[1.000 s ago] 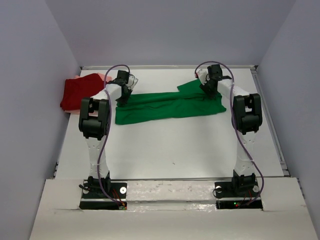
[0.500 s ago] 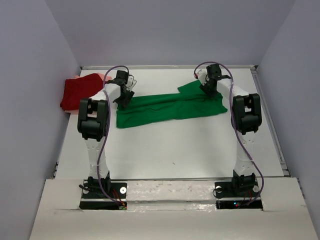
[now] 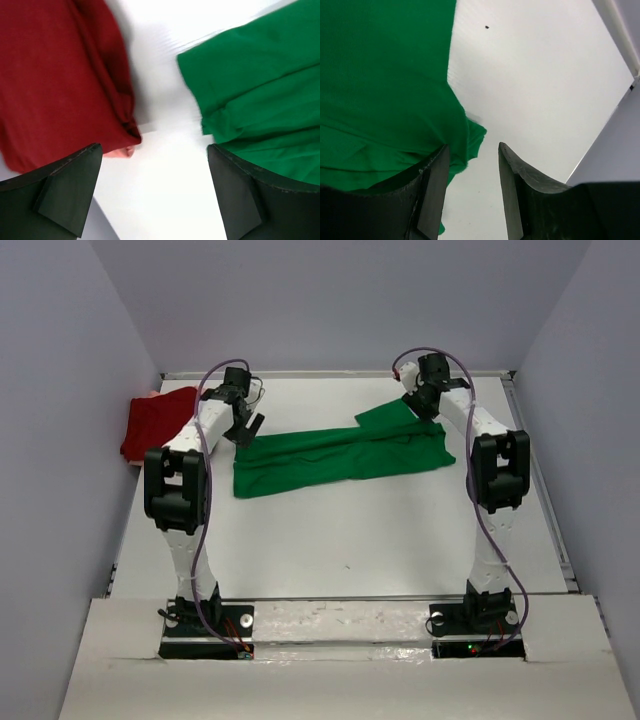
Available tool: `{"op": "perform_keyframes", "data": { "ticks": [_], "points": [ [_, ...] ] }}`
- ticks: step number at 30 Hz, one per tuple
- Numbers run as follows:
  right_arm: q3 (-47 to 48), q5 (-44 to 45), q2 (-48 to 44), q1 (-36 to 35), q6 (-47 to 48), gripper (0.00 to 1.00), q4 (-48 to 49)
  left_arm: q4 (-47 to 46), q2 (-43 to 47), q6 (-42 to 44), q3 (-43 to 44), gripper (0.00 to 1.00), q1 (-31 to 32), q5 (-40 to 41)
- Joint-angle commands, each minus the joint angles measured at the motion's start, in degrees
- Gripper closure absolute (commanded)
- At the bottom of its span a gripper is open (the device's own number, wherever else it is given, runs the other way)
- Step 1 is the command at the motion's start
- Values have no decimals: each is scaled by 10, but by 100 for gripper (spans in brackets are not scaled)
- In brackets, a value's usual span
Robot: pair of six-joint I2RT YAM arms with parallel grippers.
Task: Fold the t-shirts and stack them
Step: Fold the tshirt
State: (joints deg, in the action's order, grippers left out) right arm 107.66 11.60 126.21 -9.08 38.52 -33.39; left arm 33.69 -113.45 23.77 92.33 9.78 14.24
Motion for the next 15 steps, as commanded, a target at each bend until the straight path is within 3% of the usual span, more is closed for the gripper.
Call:
{"op": "perform_keyframes", "data": {
  "ticks": [1, 4, 9, 15],
  "points": [
    [33, -7, -59, -2, -13, 51, -13, 32, 58, 14, 24, 1, 1, 69],
    [50, -12, -77, -2, -20, 51, -12, 30, 83, 21, 15, 1, 0, 96],
    [135, -46, -59, 4, -41, 54, -12, -4, 153, 29, -15, 1, -14, 62],
    [296, -134, 44, 4, -79, 73, -39, -12, 210, 18, -93, 1, -68, 7]
  ]
}}
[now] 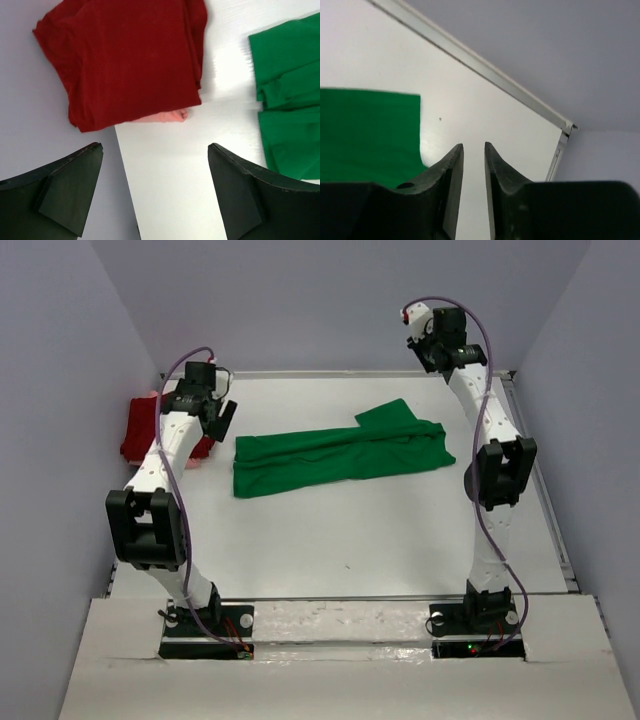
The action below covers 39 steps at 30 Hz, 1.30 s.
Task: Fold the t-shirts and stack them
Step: Fold the tshirt
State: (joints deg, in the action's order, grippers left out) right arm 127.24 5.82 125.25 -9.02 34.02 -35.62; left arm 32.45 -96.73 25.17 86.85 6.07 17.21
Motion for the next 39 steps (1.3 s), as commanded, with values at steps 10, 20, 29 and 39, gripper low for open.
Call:
{"op": "perform_keyframes", "data": {
  "ticks": [10, 20, 29, 39],
  "points": [
    [142, -177, 164, -2, -72, 69, -23, -9, 80, -5, -101, 1, -78, -31],
    [131, -211, 194, -13, -67, 63, -17, -23, 44, -40, -96, 1, -80, -73],
    [107, -212, 206, -28, -52, 57, -19, -31, 24, -42, -94, 1, -79, -101],
    [136, -202, 240, -50, -45, 54, -23, -31, 54, -42, -118, 1, -80, -100]
  ]
}}
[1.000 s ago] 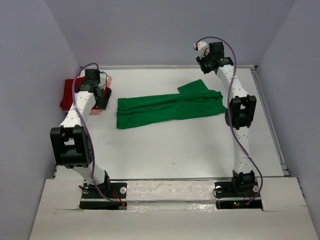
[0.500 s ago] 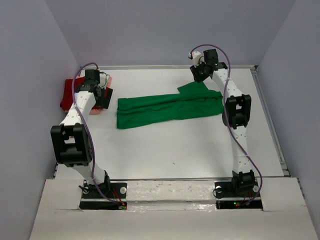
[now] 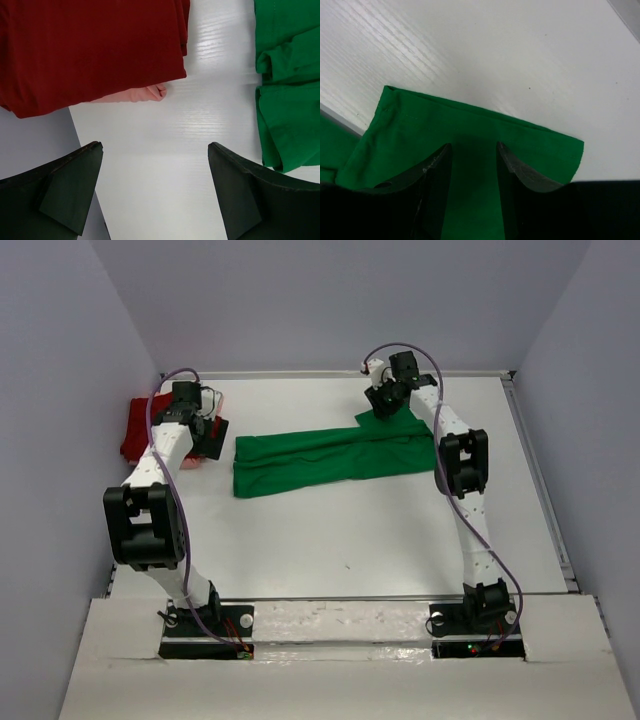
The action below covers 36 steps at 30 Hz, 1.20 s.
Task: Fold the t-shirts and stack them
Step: Fold the tshirt
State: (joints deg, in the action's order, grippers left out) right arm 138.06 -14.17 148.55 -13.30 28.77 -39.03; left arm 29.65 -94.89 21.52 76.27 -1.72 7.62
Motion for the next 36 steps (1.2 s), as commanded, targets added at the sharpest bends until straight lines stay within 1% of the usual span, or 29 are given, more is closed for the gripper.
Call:
{"op": "perform_keyframes", "data": {
  "ticks": [1, 6, 17, 27, 30, 31, 35, 36],
  "points": [
    [31, -2, 11, -8, 8, 53, 11, -2, 39, -4, -16, 1, -2, -4],
    [35, 5, 21, -8, 8, 53, 16, -4, 44, -3, -17, 1, -2, -6],
    [26, 49, 27, -8, 26, 52, 37, 7, 30, -7, 1, 1, -2, -17],
    [15, 41, 42, -8, 22, 53, 44, 15, 32, -5, 1, 1, -1, -17],
    [6, 35, 39, -8, 23, 60, 44, 16, 30, -4, 3, 1, -1, -18],
    [3, 33, 36, -8, 23, 67, 44, 17, 30, -4, 3, 1, -2, -18],
    [-17, 28, 30, -8, 29, 84, 43, 20, 32, -2, 5, 1, -1, -22],
    [-25, 28, 28, -8, 29, 85, 42, 22, 32, -2, 5, 1, -2, -22]
  ]
}}
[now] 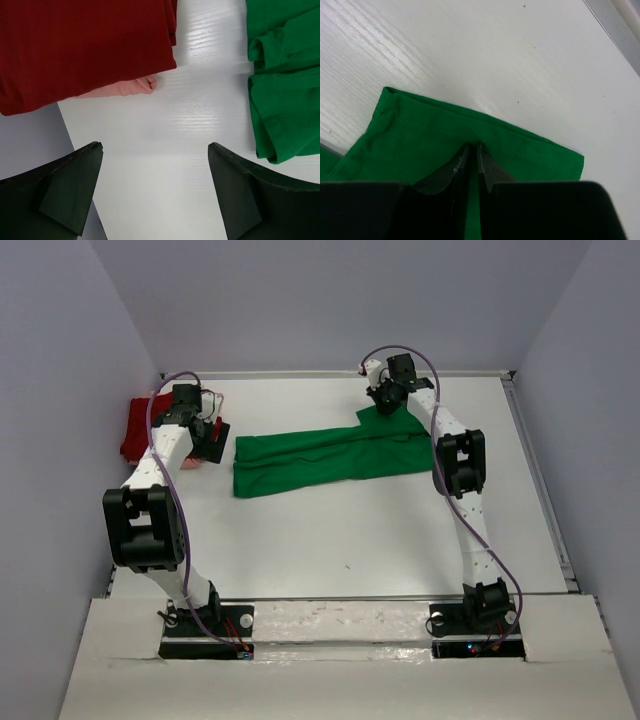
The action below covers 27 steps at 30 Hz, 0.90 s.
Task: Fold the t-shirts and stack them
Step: Fold the tshirt
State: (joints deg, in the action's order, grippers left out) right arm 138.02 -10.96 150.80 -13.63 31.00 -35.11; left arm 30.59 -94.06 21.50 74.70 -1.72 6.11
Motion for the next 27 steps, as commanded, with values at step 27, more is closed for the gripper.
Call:
{"op": "perform_keyframes", "data": {
  "ticks": [27],
  "points": [
    [-114, -18, -183, -4, 20, 100, -17, 18, 17, -3, 47, 1, 1, -39]
  ]
}}
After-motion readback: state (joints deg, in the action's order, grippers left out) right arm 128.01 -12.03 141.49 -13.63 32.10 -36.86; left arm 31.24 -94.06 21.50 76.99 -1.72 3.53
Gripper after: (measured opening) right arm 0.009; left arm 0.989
